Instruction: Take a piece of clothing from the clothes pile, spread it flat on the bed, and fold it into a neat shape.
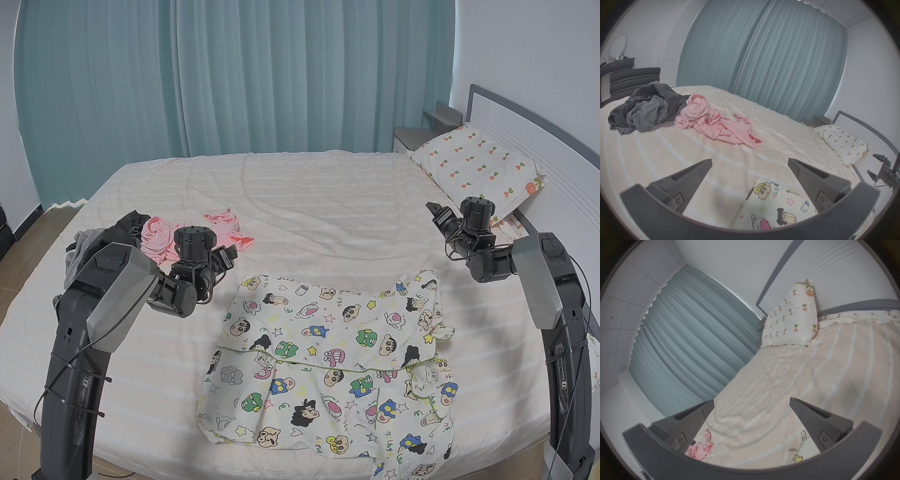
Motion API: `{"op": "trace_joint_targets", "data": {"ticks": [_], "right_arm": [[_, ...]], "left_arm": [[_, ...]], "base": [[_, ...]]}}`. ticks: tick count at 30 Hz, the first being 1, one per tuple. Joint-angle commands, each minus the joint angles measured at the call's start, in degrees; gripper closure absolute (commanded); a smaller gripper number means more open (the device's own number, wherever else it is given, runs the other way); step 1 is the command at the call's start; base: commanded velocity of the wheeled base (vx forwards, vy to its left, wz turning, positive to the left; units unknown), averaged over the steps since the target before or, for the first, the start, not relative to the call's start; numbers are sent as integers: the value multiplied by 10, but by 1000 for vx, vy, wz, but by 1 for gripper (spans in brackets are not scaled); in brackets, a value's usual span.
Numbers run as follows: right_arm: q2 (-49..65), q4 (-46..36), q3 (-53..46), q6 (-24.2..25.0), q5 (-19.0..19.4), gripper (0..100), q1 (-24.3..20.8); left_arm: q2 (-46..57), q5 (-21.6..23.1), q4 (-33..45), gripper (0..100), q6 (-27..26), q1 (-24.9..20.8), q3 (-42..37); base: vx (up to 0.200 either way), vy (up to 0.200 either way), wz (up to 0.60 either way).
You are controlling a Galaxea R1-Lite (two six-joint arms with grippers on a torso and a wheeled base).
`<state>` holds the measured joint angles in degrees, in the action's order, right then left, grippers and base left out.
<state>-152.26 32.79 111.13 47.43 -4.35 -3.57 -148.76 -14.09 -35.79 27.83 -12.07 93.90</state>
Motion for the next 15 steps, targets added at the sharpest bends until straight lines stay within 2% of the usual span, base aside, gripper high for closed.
{"op": "trace_joint_targets", "data": {"ticks": [1, 4, 5, 6, 8, 9, 11, 12, 15], "right_arm": [[66, -29, -83, 18, -8, 0, 0], [165, -12, -251, 11, 36, 0, -1], [195, 4, -302, 9, 44, 0, -3], [202, 10, -317, 9, 45, 0, -4], [282, 74, -456, 11, 48, 0, -18], [282, 74, -456, 11, 48, 0, -18], [354, 144, -598, 10, 47, 0, -37], [357, 148, -604, 10, 47, 0, -39], [444, 228, -755, 10, 34, 0, -63]], "left_arm": [[104, 34, -2, 0, 33, -4, -119], [190, 110, -8, 0, 80, -25, -250], [218, 135, -16, 0, 88, -31, -293], [225, 141, -18, 0, 89, -33, -305], [286, 187, -54, 0, 93, -51, -420], [286, 187, -54, 0, 93, -51, -420], [329, 212, -90, 0, 94, -74, -526], [331, 214, -92, 0, 94, -75, -529], [378, 224, -114, 0, 151, -119, -618]], "base": [[0, 0, 0], [0, 0, 0], [0, 0, 0], [0, 0, 0], [0, 0, 0], [0, 0, 0], [0, 0, 0], [0, 0, 0], [0, 0, 0]]}}
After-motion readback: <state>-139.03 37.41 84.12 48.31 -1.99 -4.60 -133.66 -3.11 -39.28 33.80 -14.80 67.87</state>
